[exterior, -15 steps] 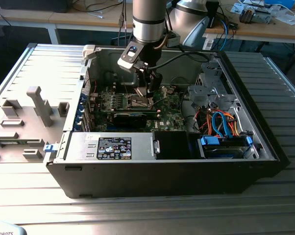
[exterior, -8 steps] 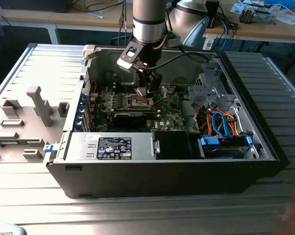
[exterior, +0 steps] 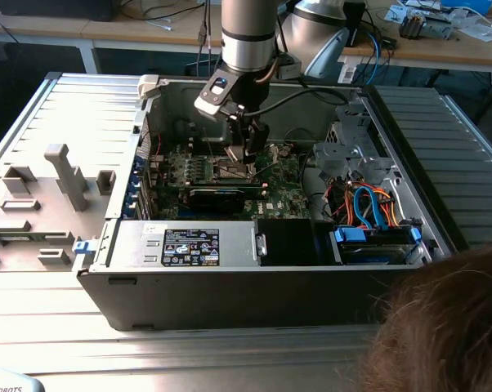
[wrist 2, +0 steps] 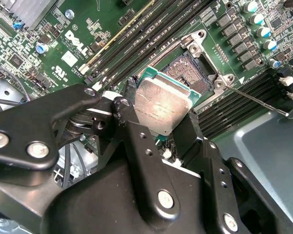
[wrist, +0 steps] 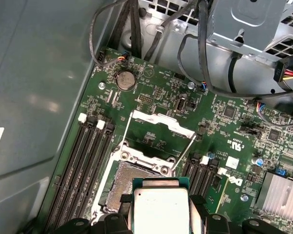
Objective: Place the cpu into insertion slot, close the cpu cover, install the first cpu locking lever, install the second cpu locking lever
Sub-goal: 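Place the cpu into insertion slot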
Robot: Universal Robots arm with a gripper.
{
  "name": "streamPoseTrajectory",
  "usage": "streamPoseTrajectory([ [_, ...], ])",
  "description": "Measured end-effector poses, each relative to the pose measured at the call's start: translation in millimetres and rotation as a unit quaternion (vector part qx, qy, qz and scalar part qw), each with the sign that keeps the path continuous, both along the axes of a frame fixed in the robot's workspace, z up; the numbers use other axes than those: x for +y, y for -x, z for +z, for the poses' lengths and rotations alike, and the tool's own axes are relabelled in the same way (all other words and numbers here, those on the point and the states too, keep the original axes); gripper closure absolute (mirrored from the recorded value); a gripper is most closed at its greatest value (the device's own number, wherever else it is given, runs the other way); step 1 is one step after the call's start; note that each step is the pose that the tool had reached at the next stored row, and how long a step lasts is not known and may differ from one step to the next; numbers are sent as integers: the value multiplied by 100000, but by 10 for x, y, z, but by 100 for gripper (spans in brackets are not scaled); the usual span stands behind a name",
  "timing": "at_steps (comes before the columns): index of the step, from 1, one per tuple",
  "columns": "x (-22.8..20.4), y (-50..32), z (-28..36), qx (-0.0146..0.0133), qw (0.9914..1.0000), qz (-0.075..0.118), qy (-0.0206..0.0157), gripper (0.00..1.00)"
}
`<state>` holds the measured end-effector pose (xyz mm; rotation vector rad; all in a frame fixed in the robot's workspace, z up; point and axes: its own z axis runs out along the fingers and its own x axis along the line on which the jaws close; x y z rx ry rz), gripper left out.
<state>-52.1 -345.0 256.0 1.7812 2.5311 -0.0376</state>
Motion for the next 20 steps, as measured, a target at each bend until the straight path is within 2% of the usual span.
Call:
streamPoseTrajectory([
  [20,0,0,-6,0,99984,-1784,1,45],
])
